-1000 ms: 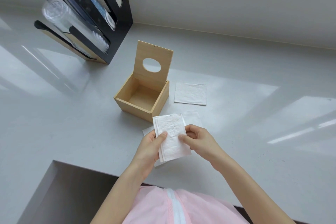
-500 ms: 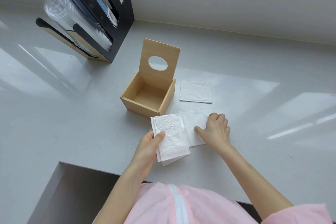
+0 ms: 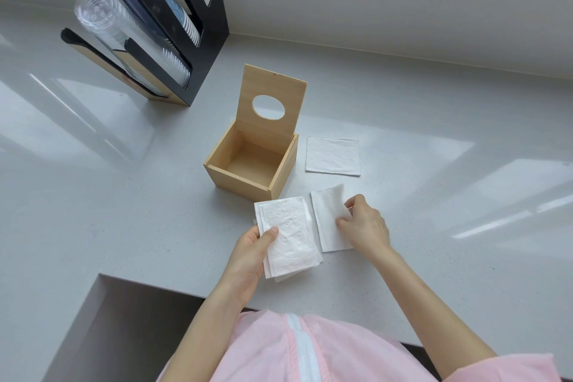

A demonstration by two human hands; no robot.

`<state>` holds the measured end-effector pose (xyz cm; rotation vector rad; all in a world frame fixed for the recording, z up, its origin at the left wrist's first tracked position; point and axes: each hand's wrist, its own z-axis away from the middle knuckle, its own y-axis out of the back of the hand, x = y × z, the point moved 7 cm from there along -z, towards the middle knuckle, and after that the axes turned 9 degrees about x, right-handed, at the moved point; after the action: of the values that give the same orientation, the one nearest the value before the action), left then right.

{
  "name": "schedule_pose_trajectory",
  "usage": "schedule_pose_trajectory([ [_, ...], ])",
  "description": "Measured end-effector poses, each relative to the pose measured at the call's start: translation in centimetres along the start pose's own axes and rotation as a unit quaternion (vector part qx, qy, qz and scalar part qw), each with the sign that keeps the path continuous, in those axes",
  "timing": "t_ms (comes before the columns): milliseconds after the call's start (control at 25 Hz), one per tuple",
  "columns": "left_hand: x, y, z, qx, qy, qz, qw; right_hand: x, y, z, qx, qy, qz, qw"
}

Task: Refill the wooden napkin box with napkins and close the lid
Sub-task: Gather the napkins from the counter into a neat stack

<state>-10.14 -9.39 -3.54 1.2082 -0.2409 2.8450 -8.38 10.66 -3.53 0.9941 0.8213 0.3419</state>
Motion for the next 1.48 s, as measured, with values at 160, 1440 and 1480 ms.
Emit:
schedule_pose_trajectory([
  [160, -0.1, 0.2, 0.1, -0.001, -0.007, -0.002, 1.0, 0.0, 1.4, 0.6, -0.015, -0.007, -0.145, 0.989],
  [1440, -2.2, 3.9, 2.9, -0.021, -0.013, 0.007, 1.0, -7.1, -3.6, 9.1, -0.196, 0.059, -0.259, 0.944],
  [1480, -2.1, 4.0, 3.0, -0.014, -0.017, 0.006, 1.0, -7.1, -3.7, 9.2, -0.191, 0.058, -0.257, 0.945],
])
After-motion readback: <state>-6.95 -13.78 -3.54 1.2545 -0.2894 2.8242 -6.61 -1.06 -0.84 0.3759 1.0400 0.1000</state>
